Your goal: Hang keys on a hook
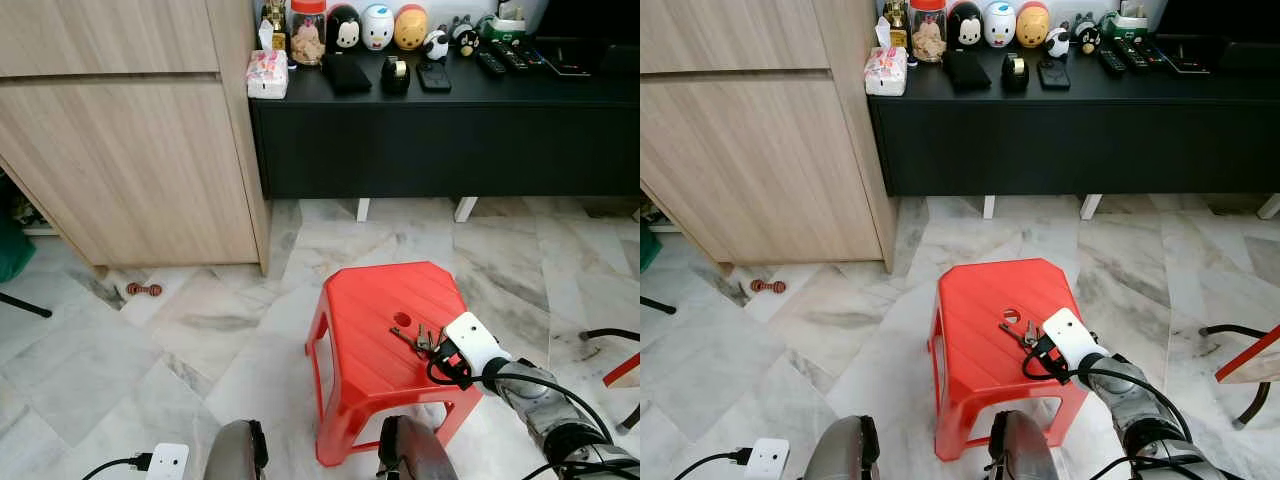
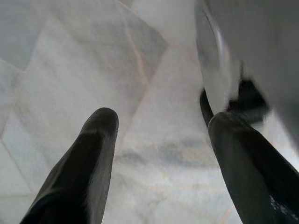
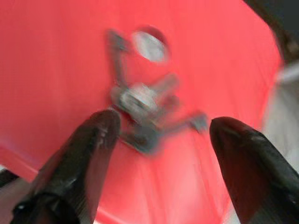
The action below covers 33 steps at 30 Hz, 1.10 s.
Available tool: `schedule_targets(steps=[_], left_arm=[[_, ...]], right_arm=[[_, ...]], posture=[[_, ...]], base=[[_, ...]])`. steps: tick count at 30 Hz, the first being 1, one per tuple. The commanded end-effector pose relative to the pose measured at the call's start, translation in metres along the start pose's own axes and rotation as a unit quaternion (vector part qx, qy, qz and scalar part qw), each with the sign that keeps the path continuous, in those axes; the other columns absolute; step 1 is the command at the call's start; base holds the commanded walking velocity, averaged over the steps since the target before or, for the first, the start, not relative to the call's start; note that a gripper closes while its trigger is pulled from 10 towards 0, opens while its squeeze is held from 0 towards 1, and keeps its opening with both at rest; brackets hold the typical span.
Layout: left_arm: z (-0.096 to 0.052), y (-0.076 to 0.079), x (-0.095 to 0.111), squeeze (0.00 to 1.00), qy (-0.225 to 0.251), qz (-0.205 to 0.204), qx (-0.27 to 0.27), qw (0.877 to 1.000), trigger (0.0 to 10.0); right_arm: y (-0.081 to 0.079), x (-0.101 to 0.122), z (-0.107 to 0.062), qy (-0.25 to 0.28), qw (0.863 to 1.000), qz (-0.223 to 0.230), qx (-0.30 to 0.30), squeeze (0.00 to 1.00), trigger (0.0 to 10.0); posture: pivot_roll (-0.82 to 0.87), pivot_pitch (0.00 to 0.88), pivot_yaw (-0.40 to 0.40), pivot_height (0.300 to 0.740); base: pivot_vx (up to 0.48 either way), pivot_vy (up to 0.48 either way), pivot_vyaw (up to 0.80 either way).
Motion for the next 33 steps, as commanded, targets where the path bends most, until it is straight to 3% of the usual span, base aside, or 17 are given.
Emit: schedule_targets(steps=[1, 11, 20, 26, 33], left_arm=[[-0.005, -0.001, -0.016, 0.00, -0.020, 0.019, -0.001, 1.000, 10.0], [-0.004, 0.000, -0.013, 0.00, -0.014, 0.019, -0.003, 1.000, 10.0], [-0.005, -0.002, -0.013, 0.00, -0.011, 0.021, -0.002, 1.000, 10.0], [-0.005, -0.002, -0.013, 0.00, -0.012, 0.023, -0.004, 1.000, 10.0], [-0.004, -0.002, -0.011, 0.00, -0.011, 0.023, -0.003, 1.000, 10.0]], right_arm=[[-0.008, 0.006, 0.003, 0.008, 1.000, -0.021, 0.011, 0.00, 10.0], [-0.009, 0.005, 0.004, 0.005, 1.000, -0.017, 0.005, 0.00, 10.0], [0.023, -0.005, -0.005, -0.003, 0.997, 0.044, -0.067, 0.00, 10.0], [0.024, -0.010, -0.009, -0.002, 0.997, 0.043, -0.060, 0.00, 10.0], [0.013, -0.011, -0.006, -0.005, 0.998, 0.045, -0.031, 0.00, 10.0]], posture=[[0.12, 0.190, -0.053, 0.596], [0.13, 0.191, -0.051, 0.596], [0.13, 0.196, -0.048, 0.596], [0.12, 0.198, -0.045, 0.596], [0.12, 0.197, -0.046, 0.596]], base=[[0.000, 0.000, 0.00], [0.000, 0.000, 0.00], [0.000, 0.000, 0.00], [0.000, 0.000, 0.00], [0.000, 0.000, 0.00]])
Point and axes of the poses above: a point about 5 cm out from each wrist's last joint towards the gripper, its own z axis pointing out of the wrist towards the gripper, its own x axis along the axis of the wrist's last joint, y = z × x, the point moved 4 cm from there along z, pointing out of the wrist towards the gripper, and after that the axes turned 11 degrees about -z, right-handed, at the moved point
